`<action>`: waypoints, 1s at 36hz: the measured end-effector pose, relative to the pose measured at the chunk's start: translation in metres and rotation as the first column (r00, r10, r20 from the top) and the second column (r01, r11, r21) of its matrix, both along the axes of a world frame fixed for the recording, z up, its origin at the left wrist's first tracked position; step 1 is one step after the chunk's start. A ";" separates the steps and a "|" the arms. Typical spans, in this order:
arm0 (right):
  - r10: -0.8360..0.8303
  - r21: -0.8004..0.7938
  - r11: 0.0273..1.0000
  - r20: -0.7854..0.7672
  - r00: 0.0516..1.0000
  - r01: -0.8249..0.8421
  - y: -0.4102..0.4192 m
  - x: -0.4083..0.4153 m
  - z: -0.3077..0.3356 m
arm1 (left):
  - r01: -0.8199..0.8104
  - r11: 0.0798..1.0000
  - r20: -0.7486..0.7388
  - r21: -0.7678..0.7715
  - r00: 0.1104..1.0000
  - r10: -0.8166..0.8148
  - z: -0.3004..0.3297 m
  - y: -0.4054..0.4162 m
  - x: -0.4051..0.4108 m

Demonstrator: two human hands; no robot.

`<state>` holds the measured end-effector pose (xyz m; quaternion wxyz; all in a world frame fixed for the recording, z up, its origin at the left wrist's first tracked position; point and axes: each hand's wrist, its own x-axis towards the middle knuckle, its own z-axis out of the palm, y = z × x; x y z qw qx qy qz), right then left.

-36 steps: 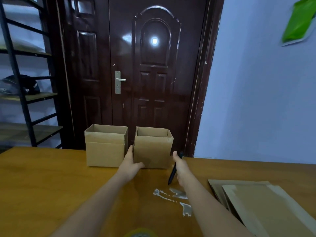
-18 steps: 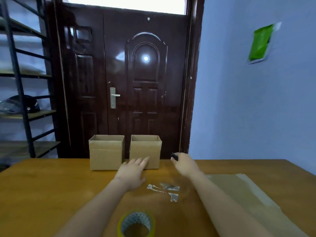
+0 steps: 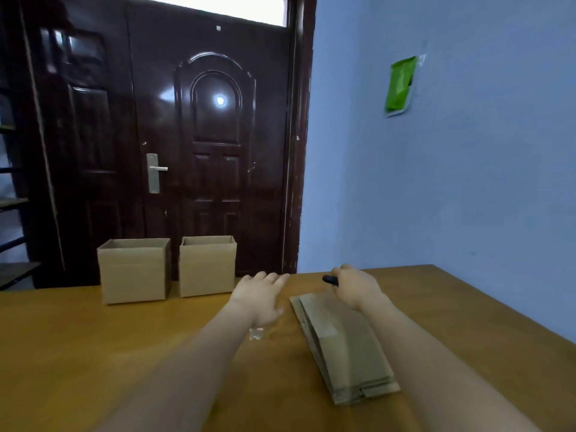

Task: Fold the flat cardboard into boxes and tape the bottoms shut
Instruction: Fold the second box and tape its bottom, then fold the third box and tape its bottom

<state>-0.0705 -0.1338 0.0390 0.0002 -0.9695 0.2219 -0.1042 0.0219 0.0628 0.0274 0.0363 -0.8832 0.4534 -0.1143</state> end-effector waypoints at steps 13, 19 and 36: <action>-0.276 0.153 0.943 -0.134 0.952 0.295 -0.075 -0.087 -0.034 | 0.036 0.995 -0.141 0.095 0.990 -0.022 -0.040 -0.071 -0.049; -0.273 0.255 0.917 -0.158 0.949 0.306 -0.082 -0.089 -0.046 | -0.003 0.997 -0.180 0.075 0.984 0.016 -0.048 -0.076 -0.050; -0.274 0.423 0.872 -0.001 0.962 0.248 -0.065 -0.075 -0.022 | -0.095 0.961 -0.330 -0.260 0.944 0.004 -0.017 -0.067 -0.065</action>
